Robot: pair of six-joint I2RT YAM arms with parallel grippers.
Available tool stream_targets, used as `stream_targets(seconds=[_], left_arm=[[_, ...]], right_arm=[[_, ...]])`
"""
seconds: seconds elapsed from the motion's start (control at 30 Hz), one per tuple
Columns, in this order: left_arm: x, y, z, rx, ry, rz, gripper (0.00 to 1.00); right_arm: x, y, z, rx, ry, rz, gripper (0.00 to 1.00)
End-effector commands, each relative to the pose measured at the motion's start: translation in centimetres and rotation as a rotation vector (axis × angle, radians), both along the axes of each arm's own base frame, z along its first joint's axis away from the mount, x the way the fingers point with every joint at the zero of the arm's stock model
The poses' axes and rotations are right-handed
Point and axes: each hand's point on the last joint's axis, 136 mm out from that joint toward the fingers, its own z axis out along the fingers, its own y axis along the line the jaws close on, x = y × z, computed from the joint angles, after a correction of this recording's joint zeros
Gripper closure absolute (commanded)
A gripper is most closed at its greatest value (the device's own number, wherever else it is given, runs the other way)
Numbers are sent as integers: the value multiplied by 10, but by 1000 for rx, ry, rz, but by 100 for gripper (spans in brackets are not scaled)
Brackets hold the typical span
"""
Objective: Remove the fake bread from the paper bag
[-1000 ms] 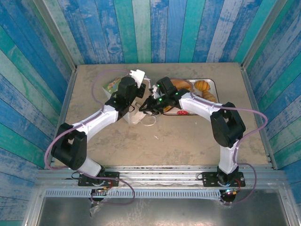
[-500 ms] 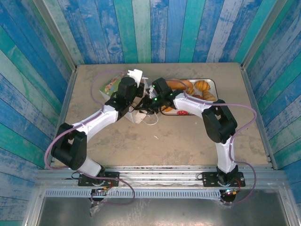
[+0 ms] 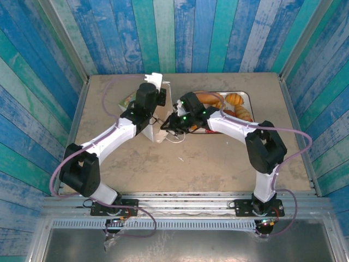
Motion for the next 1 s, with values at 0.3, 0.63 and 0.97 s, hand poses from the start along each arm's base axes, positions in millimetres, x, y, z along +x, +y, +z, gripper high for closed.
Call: stream_targets(seconds=[0.3, 0.63, 0.97], left_arm=[[14, -11, -9, -1, 34, -5, 99], [12, -12, -13, 77, 54, -30, 99], [16, -17, -13, 82, 65, -46, 99]], right_arm=[[-18, -1, 16, -99, -107, 57, 63], [-18, -3, 39, -81, -170, 64, 63], [-23, 20, 30, -76, -148, 145, 63]])
